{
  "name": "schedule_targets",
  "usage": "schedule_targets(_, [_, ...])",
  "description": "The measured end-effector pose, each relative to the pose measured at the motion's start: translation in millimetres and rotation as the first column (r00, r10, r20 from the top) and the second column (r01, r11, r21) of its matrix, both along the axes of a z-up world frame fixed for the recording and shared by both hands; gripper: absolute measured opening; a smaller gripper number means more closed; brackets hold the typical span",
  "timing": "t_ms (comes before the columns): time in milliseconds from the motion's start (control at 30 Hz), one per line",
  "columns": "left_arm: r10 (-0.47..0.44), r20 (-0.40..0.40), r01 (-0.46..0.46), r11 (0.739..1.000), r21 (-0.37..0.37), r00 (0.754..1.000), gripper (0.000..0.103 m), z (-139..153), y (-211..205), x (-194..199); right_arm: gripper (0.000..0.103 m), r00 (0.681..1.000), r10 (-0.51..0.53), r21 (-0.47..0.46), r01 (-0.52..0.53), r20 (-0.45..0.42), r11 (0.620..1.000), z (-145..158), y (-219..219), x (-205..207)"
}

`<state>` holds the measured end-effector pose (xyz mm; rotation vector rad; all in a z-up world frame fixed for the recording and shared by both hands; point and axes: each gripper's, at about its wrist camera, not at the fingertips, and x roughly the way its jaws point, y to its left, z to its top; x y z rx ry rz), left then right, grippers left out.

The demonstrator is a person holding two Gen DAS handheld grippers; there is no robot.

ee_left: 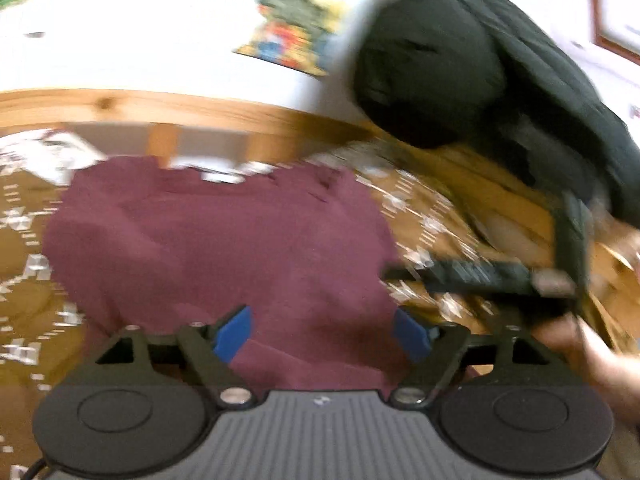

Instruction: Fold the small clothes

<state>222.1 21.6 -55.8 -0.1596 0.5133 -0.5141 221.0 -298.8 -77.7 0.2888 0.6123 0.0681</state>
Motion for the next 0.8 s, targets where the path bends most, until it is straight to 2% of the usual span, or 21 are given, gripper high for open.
schedule_targets(67, [0.122, -0.015, -0.122, 0.992, -0.012, 0.992, 0.084, 1.6, 18.1, 10.2, 0.093, 0.998, 0.059, 0.004, -0.059, -0.023, 0.998, -4.0, 9.3, 0.2])
schedule_targets(100, [0.195, -0.026, -0.196, 0.981, -0.016, 0.98, 0.084, 1.7, 28.6, 16.2, 0.089, 0.994, 0.098, 0.0, -0.098, -0.038, 0.995, -6.1, 15.8, 0.6])
schedule_targets(133, [0.261, -0.037, -0.262, 0.965, -0.018, 0.965, 0.084, 1.6, 37.8, 21.8, 0.085, 0.988, 0.144, -0.009, -0.145, -0.053, 0.989, -8.1, 23.3, 0.5])
schedule_targets(233, [0.445, -0.065, -0.446, 0.895, 0.001, 0.893, 0.084, -3.7, 66.1, 40.6, 0.075, 0.957, 0.278, -0.067, -0.284, -0.086, 0.956, -12.0, 48.6, -3.0])
schedule_targets(267, [0.486, -0.077, -0.487, 0.873, 0.011, 0.87, 0.084, -7.3, 74.9, 48.5, 0.073, 0.943, 0.318, -0.101, -0.327, -0.094, 0.939, -13.0, 58.2, -5.4])
schedule_targets(333, [0.541, -0.12, -0.543, 0.84, 0.019, 0.832, 0.083, -15.7, 90.6, 63.4, 0.061, 0.915, 0.388, -0.162, -0.402, -0.114, 0.901, -14.7, 74.3, -10.1])
schedule_targets(367, [0.555, -0.141, -0.559, 0.829, 0.011, 0.82, 0.081, -20.0, 98.2, 69.9, 0.058, 0.899, 0.42, -0.181, -0.436, -0.124, 0.881, -16.9, 81.7, -12.6])
schedule_targets(433, [0.574, -0.179, -0.583, 0.813, 0.001, 0.799, 0.076, -28.9, 109.6, 84.4, 0.044, 0.876, 0.461, -0.196, -0.482, -0.144, 0.854, -22.1, 91.9, -15.5])
schedule_targets(500, [0.577, -0.2, -0.587, 0.809, 0.008, 0.792, 0.07, -35.6, 113.3, 93.6, 0.037, 0.864, 0.472, -0.206, -0.501, -0.176, 0.841, -28.5, 99.2, -15.9])
schedule_targets(567, [0.573, -0.208, -0.584, 0.812, 0.009, 0.793, 0.063, -40.9, 116.2, 98.1, 0.032, 0.863, 0.467, -0.214, -0.501, -0.192, 0.839, -32.7, 102.1, -16.6])
schedule_targets(600, [0.568, -0.213, -0.581, 0.814, 0.004, 0.795, 0.06, -42.3, 115.9, 100.1, 0.026, 0.863, 0.465, -0.215, -0.5, -0.197, 0.839, -34.1, 102.4, -16.4])
schedule_targets(700, [0.538, -0.231, -0.56, 0.828, -0.035, 0.811, 0.034, -45.3, 116.0, 107.6, 0.008, 0.863, 0.464, -0.216, -0.501, -0.203, 0.838, -34.2, 101.2, -18.5])
schedule_targets(733, [0.524, -0.245, -0.55, 0.833, -0.048, 0.815, 0.009, -46.2, 116.2, 110.9, 0.003, 0.862, 0.465, -0.224, -0.503, -0.202, 0.835, -33.3, 101.6, -19.3])
schedule_targets(767, [0.521, -0.258, -0.551, 0.833, -0.056, 0.814, 0.002, -46.4, 116.6, 113.5, 0.002, 0.862, 0.466, -0.232, -0.504, -0.2, 0.832, -32.7, 101.9, -18.8])
schedule_targets(800, [0.53, -0.263, -0.562, 0.825, -0.058, 0.806, 0.002, -46.1, 116.6, 115.0, 0.002, 0.864, 0.465, -0.239, -0.501, -0.193, 0.832, -30.5, 101.2, -21.1])
